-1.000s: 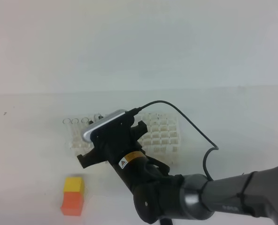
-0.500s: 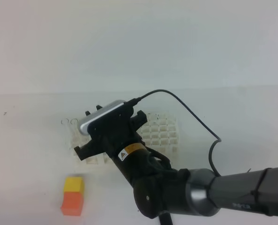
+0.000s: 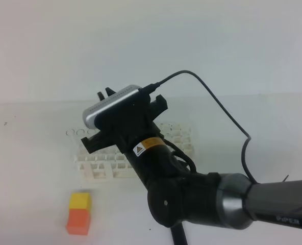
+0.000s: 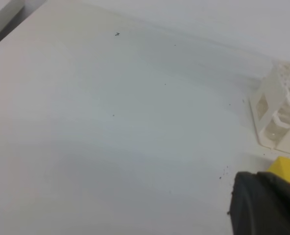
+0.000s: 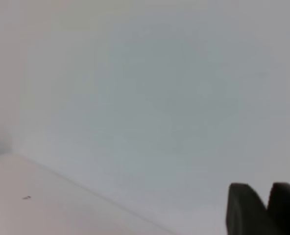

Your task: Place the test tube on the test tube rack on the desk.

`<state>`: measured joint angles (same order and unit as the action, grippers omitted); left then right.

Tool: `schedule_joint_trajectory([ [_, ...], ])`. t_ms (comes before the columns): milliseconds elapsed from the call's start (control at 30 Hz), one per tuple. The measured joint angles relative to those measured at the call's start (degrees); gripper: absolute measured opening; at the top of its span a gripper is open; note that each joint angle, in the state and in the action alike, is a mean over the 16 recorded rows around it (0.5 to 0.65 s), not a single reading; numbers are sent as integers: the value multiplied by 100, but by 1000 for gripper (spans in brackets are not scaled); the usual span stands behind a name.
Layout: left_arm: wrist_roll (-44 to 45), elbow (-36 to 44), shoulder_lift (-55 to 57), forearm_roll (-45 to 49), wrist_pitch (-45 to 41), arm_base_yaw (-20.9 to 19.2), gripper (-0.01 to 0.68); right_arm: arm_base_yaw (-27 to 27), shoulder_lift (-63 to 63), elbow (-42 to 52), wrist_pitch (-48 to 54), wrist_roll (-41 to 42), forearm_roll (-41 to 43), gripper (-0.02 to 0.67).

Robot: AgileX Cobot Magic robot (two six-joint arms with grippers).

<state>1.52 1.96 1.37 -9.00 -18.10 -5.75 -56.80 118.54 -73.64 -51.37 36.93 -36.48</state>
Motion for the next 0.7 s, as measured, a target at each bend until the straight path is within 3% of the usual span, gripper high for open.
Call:
schedule_joint_trajectory([
  [300,0,0,0,0,0,0,-1,-6,-97,171,-3,660,-675,17],
  [700,0,0,0,0,0,0,-1,-50,-1504,1064,-321,1252,-431,-1],
])
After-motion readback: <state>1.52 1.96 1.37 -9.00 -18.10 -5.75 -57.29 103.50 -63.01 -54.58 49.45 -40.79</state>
